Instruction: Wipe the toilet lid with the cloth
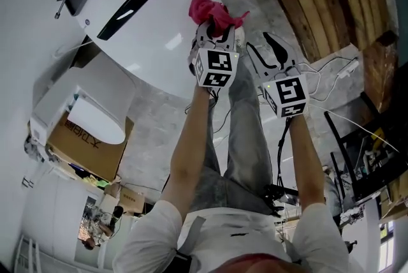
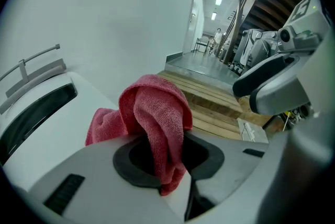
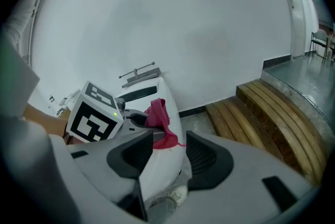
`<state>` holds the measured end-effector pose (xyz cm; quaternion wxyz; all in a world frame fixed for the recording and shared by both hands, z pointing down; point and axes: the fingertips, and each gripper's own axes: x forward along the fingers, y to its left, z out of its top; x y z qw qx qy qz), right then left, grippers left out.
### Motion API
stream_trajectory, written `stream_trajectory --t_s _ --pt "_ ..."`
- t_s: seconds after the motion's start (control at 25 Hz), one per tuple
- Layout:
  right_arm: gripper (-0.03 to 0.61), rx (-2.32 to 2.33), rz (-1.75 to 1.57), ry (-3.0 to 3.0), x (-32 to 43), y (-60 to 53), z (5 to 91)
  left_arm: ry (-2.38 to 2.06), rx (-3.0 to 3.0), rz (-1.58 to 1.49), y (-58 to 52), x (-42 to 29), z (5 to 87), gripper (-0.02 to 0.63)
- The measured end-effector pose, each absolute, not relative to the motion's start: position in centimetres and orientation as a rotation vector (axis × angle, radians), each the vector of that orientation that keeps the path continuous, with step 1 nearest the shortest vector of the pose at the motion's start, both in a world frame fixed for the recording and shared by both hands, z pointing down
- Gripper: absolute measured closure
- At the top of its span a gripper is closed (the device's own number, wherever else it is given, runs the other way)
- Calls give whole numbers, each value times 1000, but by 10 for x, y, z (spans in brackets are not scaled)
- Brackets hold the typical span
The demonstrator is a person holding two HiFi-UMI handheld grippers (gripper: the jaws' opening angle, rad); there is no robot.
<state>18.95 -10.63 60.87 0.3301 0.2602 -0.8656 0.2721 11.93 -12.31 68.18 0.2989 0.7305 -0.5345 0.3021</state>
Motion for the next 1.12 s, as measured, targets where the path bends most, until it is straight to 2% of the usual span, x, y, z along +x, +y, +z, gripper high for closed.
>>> stream_trajectory --t_s 0.52,1.12 --pt "373 795 759 -2223 225 -106 612 -1285 2074 705 -138 190 665 505" --pt "373 723 703 -2209 203 -51 625 -1296 1973 725 -55 151 690 505"
